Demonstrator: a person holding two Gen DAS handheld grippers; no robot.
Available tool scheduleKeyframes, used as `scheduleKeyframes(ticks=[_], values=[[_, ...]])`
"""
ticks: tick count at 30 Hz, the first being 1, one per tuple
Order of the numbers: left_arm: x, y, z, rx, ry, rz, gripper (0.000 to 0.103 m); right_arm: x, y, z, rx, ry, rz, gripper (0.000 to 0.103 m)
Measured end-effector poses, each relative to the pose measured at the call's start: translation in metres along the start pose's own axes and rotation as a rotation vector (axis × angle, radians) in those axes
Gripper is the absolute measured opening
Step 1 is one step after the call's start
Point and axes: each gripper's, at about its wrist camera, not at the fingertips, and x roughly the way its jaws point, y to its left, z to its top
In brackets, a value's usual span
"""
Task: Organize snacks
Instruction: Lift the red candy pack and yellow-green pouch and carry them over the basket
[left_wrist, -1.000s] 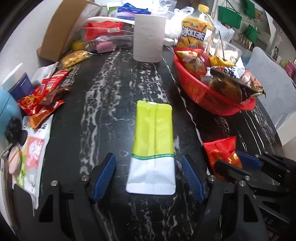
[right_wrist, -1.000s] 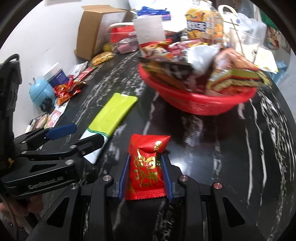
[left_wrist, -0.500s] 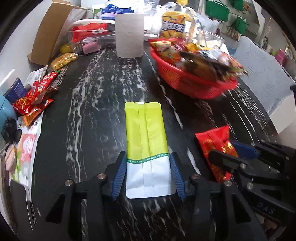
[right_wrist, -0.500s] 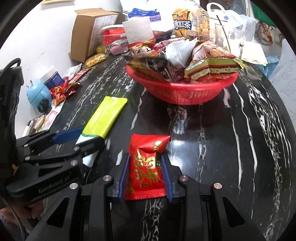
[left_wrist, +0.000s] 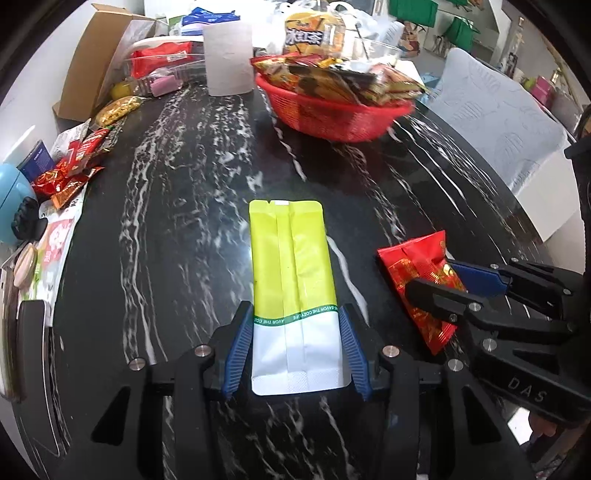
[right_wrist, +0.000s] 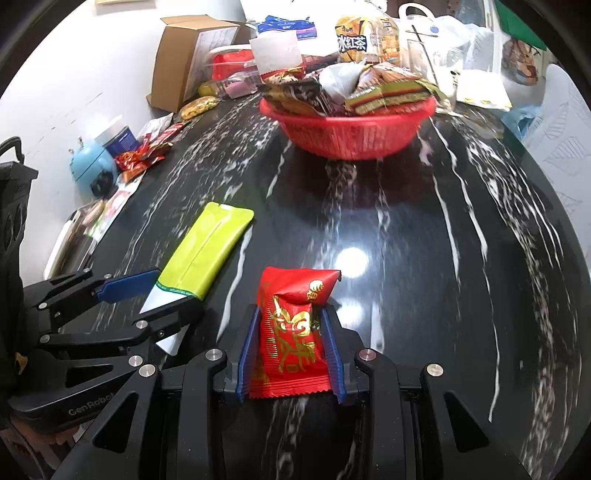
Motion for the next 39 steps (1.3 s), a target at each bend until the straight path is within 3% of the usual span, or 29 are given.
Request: scheduleKeyframes(ticks=[9, 14, 19, 23, 24, 26, 28, 30, 39], values=[[0.000, -0.018, -0.003, 0.061, 0.000, 0.031, 0.049, -0.015, 0.001, -0.022, 0.005, 0.005, -0.003, 0.033], [0.005, -0.017, 0.003, 0.052, -0.010, 0.036, 0.060, -0.015, 0.000, -0.023, 0.003, -0.009, -0.021, 0.036], [0.009, -0.010, 0.010, 0.034, -0.003, 0.049, 0.064, -0.013, -0.001, -0.022, -0.012, -0.024, -0.075, 0.061], [0.009, -0.010, 0.008, 0.029, -0.021, 0.051, 0.063, -0.012, 0.000, -0.020, -0.016, -0.032, -0.088, 0.061], [0.009, -0.010, 0.008, 0.025, -0.026, 0.052, 0.063, -0.011, 0.000, -0.020, -0.019, -0.035, -0.090, 0.061], [0.007, -0.012, 0.007, 0.032, -0.044, 0.044, 0.047, -0.012, 0.000, -0.021, -0.023, -0.038, -0.100, 0.057], [0.007, -0.014, 0.006, 0.031, -0.047, 0.046, 0.046, -0.012, 0.002, -0.021, -0.037, -0.041, -0.110, 0.043], [0.006, -0.014, 0.006, 0.029, -0.054, 0.046, 0.044, -0.012, 0.001, -0.022, -0.034, -0.041, -0.091, 0.036], [-0.002, -0.021, 0.001, 0.021, -0.058, 0.040, 0.042, -0.017, -0.004, -0.025, -0.015, -0.047, -0.068, 0.032]])
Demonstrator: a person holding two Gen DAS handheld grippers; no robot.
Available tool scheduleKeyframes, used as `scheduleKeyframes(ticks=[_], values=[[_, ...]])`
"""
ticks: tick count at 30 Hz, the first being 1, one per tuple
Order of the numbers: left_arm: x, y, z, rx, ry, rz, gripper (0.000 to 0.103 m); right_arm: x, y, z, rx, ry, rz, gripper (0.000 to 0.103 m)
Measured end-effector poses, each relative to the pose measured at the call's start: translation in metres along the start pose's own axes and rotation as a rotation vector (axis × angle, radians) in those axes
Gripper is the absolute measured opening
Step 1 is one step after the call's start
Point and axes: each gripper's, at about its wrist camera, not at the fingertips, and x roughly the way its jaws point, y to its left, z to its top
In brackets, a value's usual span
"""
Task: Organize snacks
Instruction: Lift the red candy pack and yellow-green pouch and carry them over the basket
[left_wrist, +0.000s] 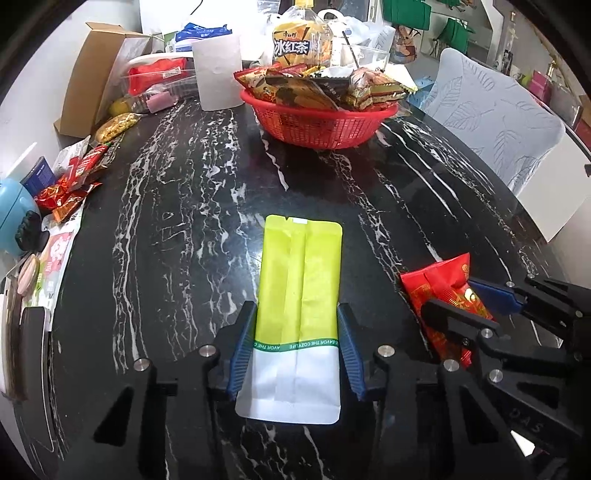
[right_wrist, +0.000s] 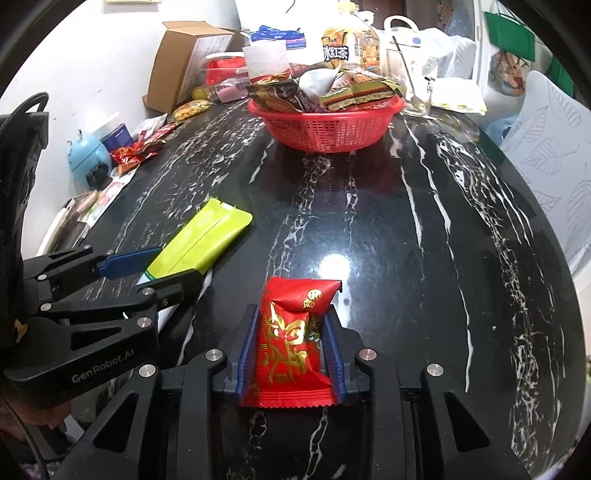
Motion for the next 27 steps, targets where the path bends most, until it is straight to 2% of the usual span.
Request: scheduleKeyframes(ticks=[11, 16, 27], values=[[-0.013, -0.004, -0.007, -0.013, -0.005, -0.011, 0.042, -0.006, -0.006, -0.006, 0.039, -0.002, 0.002, 0.032], [-0.025, -0.002, -0.003, -0.016, -0.043, 0.000, 0.042, -0.010, -0.006, -0.007, 0.050, -0.008, 0.018, 0.032], [-0.061, -0.002, 0.013, -0.011, -0.161, 0.016, 0.042, -0.035, -0.004, 0.012, 0.047, -0.096, 0.027, 0.032]])
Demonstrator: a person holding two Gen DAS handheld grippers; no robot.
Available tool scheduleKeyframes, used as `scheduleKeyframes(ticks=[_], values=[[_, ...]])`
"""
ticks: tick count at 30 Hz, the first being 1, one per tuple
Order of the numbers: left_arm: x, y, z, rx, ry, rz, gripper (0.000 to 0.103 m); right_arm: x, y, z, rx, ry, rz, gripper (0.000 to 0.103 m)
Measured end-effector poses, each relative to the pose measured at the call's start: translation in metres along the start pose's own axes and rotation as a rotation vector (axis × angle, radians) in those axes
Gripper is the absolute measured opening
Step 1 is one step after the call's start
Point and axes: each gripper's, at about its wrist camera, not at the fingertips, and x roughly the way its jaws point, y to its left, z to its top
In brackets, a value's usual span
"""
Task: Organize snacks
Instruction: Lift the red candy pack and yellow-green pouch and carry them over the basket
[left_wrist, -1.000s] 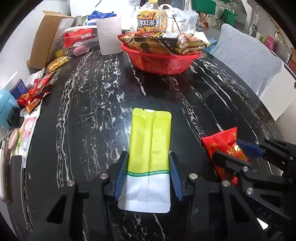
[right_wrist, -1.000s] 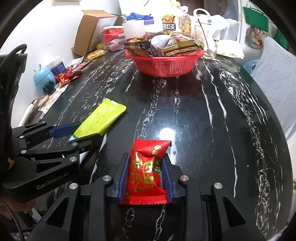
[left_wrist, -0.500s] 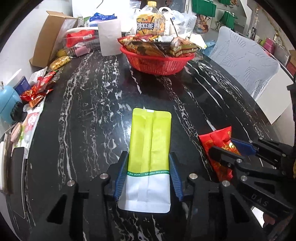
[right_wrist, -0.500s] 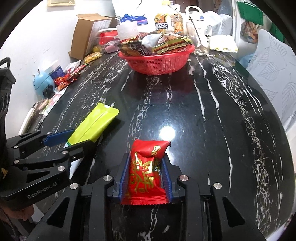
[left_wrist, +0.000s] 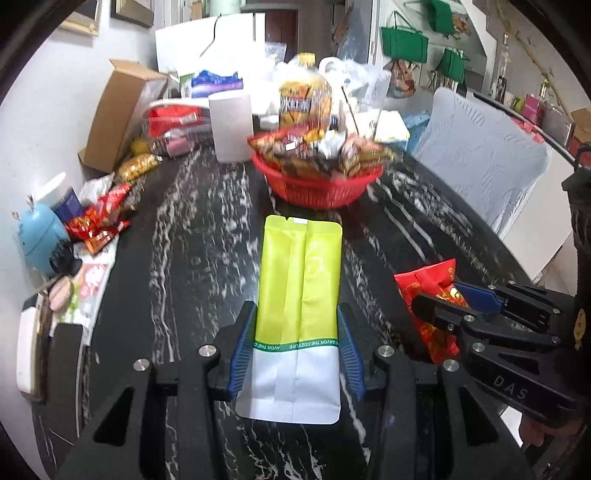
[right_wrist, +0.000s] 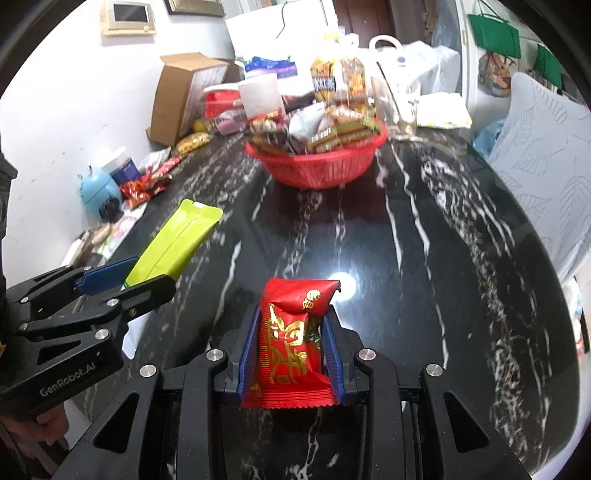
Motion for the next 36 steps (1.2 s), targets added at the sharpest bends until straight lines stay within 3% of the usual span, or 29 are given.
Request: scheduleKeyframes(ticks=[21, 29, 36], values=[[-0.048, -0.005, 0.079, 0.027, -0.256, -0.021, 0.042, -0.051, 0.006, 0.083, -0.072, -0.232, -0.021, 0.032], [-0.041, -0.008, 0.120, 0.043, -0.310, -0.044, 0.043, -0.053, -0.002, 0.118, -0.089, -0.283, -0.023, 0.032], [-0.012, 0.000, 0.159, 0.018, -0.322, -0.085, 0.042, -0.041, -0.017, 0.149, -0.091, -0.306, -0.054, 0.032]])
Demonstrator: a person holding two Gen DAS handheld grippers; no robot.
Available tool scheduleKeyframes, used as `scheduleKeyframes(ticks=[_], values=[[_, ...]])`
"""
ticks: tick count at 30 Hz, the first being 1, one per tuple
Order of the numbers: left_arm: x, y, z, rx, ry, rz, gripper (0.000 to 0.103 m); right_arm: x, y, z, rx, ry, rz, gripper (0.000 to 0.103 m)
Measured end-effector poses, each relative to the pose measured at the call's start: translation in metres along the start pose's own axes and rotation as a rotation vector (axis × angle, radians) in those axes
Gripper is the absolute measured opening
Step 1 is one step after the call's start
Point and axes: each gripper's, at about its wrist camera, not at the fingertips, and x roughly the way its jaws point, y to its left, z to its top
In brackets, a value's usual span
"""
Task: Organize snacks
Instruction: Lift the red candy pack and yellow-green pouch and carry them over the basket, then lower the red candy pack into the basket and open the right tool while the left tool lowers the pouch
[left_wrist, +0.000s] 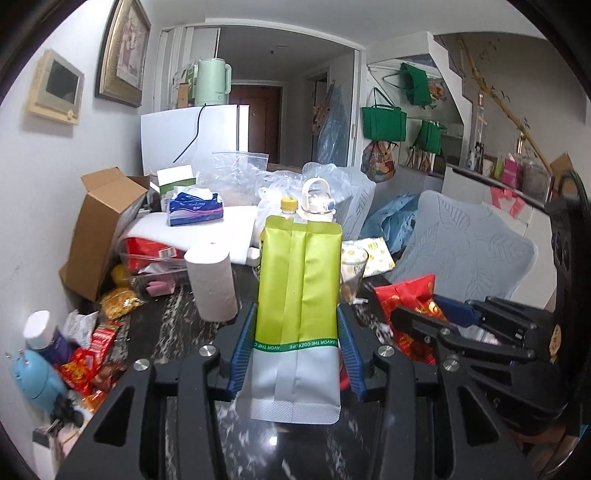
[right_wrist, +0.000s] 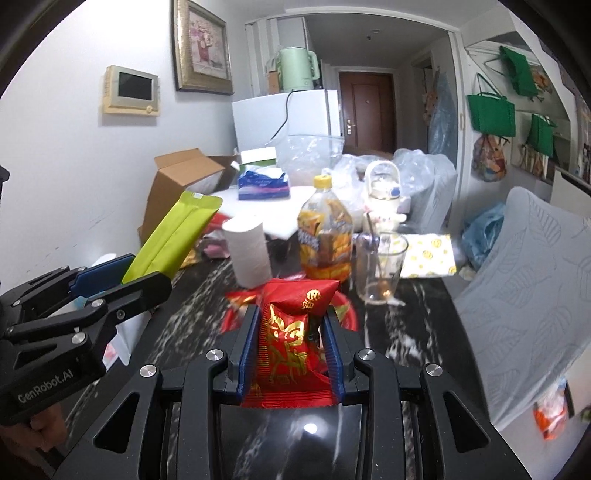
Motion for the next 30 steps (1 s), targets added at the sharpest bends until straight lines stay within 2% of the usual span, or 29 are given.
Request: scheduleKeyframes(ticks=[6, 14, 22, 26, 29, 30], values=[[0.039, 0.009, 0.011, -0.002, 0.017, 0.007, 0.043, 0.029, -0.012, 0.014, -0.017, -0.010, 0.005, 0.032], [0.077, 0.032, 0.014, -0.021, 0.052, 0.056, 0.043, 0.083, -0.019, 0.026, -0.026, 0.028, 0.067, 0.032], [0.106, 0.050, 0.008, -0.031, 0.105, 0.076, 0.043, 0.131, -0.008, 0.022, -0.064, 0.126, 0.134, 0.034], [0.116, 0.053, 0.004, -0.032, 0.127, 0.073, 0.043, 0.145, -0.008, 0.014, -0.062, 0.189, 0.132, 0.035], [0.119, 0.051, 0.002, -0.033, 0.137, 0.065, 0.043, 0.147, -0.011, 0.010, -0.057, 0.204, 0.120, 0.035], [0.120, 0.051, 0.002, -0.033, 0.140, 0.063, 0.043, 0.148, -0.012, 0.010, -0.054, 0.206, 0.117, 0.039]])
